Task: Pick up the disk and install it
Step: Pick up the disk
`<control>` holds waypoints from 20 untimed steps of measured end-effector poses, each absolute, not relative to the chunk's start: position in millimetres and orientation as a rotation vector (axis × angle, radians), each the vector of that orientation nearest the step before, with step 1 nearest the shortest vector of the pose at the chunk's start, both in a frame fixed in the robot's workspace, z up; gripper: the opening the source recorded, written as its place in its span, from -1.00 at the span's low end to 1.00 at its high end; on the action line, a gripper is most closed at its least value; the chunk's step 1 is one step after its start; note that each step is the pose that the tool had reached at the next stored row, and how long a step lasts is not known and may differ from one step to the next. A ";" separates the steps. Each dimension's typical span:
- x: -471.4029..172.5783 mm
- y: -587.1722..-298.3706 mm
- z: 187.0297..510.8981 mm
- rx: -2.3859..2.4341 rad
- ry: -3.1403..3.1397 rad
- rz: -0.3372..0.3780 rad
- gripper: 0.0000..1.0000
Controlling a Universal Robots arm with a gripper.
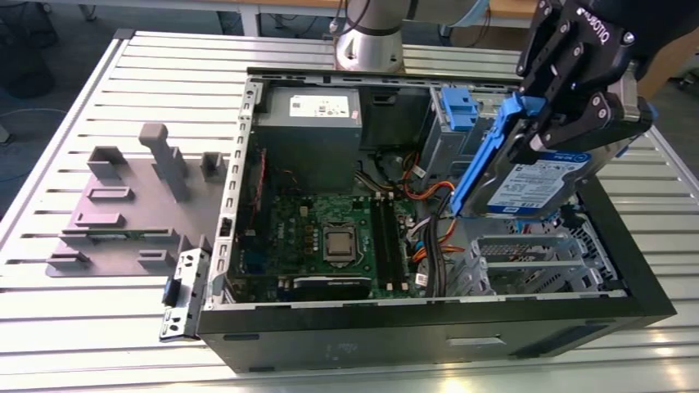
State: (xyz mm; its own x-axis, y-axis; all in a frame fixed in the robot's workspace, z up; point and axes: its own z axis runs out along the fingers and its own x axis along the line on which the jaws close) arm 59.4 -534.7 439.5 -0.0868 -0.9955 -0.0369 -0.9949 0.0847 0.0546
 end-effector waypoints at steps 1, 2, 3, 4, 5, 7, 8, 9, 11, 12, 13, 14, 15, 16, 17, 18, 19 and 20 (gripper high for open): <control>60.0 -534.7 439.4 2.116 -2.306 -0.102 -0.26; 60.5 -534.7 439.5 2.116 -2.306 -0.102 -0.26; 61.0 -534.7 439.5 2.116 -2.306 -0.102 -0.26; 61.6 -534.7 439.4 2.116 -2.306 -0.102 -0.26; 62.2 -534.7 439.4 2.116 -2.306 -0.102 -0.26; 63.3 -534.7 439.4 2.116 -2.306 -0.102 -0.26; 63.8 -534.7 439.4 2.116 -2.306 -0.102 -0.26; 64.3 -534.7 439.4 2.116 -2.306 -0.102 -0.26; 65.6 -534.7 439.4 2.116 -2.306 -0.102 -0.26; 66.2 -534.7 439.4 2.116 -2.306 -0.102 -0.26; 66.7 -534.7 439.4 2.116 -2.306 -0.102 -0.26; 67.2 -534.7 439.4 2.116 -2.306 -0.102 -0.26; 67.8 -534.7 439.4 2.116 -2.306 -0.102 -0.26; 68.3 -534.7 439.4 2.116 -2.306 -0.102 -0.26; 68.8 -534.7 439.4 2.116 -2.306 -0.102 -0.26; 69.3 -534.7 439.3 2.116 -2.306 -0.102 -0.26; 69.8 -534.7 439.3 2.116 -2.306 -0.102 -0.26; 70.3 -534.7 439.3 2.116 -2.306 -0.102 -0.26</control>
State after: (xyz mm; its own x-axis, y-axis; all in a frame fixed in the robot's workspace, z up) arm 70.3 -534.7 439.3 -0.0868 -0.9955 -0.0370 -0.9949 0.0847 0.0546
